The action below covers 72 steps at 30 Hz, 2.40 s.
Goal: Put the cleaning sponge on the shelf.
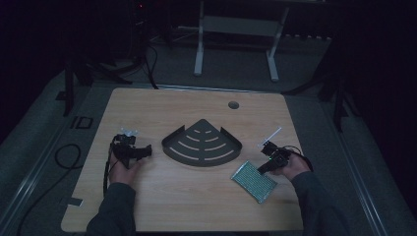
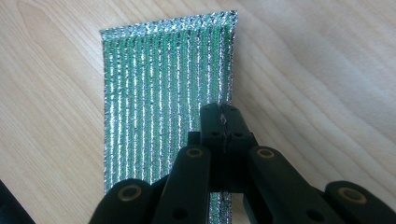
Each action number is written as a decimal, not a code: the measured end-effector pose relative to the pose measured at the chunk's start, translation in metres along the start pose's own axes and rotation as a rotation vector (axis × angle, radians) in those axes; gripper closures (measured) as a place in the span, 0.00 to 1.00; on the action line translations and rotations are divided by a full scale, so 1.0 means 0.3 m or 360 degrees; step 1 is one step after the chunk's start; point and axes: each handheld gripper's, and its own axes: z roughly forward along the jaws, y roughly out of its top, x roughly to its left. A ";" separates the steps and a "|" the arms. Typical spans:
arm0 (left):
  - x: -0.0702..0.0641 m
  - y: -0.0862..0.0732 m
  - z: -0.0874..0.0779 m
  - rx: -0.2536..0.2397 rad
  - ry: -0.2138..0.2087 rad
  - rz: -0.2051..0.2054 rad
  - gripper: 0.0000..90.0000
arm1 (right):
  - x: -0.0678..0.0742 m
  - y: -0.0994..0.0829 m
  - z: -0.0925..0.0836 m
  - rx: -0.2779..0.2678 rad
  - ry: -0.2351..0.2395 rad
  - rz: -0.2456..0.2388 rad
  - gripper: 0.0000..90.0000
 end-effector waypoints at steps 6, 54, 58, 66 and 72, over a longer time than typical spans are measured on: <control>0.000 0.000 0.000 0.0000 0.0000 -0.0001 0.02 | -0.001 0.004 -0.034 -0.0029 -0.0021 -0.0001 1.00; -0.001 0.000 0.001 -0.0004 0.0000 -0.0004 0.02 | 0.015 0.089 -0.227 -0.0205 -0.0184 -0.0072 1.00; -0.001 0.000 0.000 -0.0003 0.0000 -0.0003 0.02 | 0.018 0.104 -0.239 -0.0218 -0.0185 -0.0078 1.00; 0.000 0.000 0.000 -0.0002 0.0001 -0.0001 0.02 | 0.022 0.134 -0.265 -0.0255 -0.0200 -0.0086 1.00; 0.000 0.000 0.000 -0.0002 0.0001 -0.0001 0.02 | 0.019 0.155 -0.278 -0.0257 -0.0222 -0.0098 1.00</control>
